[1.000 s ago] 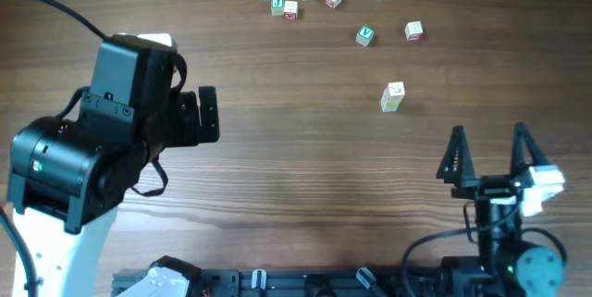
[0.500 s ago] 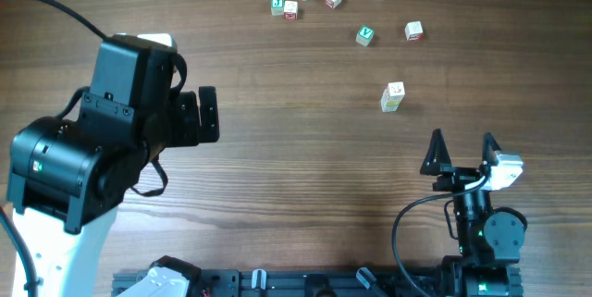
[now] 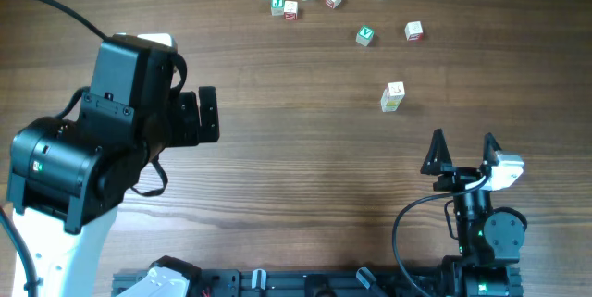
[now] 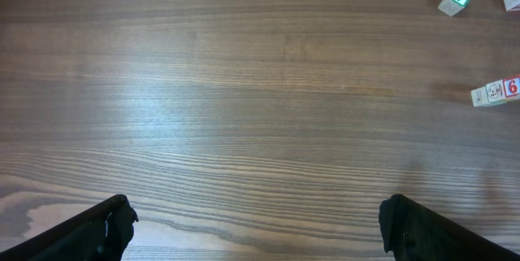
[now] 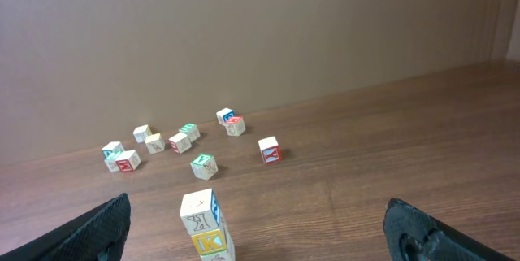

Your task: Form a tower

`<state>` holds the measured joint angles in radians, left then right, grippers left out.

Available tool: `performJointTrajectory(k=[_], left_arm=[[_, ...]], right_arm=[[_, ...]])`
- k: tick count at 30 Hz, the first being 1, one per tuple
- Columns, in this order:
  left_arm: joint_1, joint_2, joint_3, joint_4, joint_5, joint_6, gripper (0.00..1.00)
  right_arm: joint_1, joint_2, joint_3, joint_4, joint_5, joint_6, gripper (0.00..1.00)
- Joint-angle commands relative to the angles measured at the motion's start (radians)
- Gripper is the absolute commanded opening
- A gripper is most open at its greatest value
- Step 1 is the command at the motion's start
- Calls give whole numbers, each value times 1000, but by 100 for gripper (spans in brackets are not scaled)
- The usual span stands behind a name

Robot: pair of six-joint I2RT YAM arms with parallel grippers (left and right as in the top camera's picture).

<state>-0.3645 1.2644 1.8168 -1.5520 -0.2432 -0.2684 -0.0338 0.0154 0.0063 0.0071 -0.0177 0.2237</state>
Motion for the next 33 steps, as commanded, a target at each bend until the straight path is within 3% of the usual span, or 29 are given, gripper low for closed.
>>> performJointTrajectory(k=[1,3,6,14,17,21,28,33], left_arm=[[3,-4,0,-1,-24,30,100],[3,-21,-14,48,-24,29,100],[18,-151,-195,346,27,29,100],[227,-858,-1173,1012,312,30,100],[268,-1047,-1383,1128,348,30,100],[271,-1190,-1611,1353,356,171,100],[271,-1262,-1794,1496,358,394,100],[271,-1262,-1811,1484,354,399,100]], right_arm=[[-5,-11,-1,0,18,13,100],[-5,-11,-1,0,18,13,100],[-5,-11,-1,0,18,13,100],[-5,-11,-1,0,18,13,99],[-5,-11,-1,0,18,13,100],[-5,-11,-1,0,18,13,100],[-5,-11,-1,0,18,13,100],[-5,-11,-1,0,18,13,100]])
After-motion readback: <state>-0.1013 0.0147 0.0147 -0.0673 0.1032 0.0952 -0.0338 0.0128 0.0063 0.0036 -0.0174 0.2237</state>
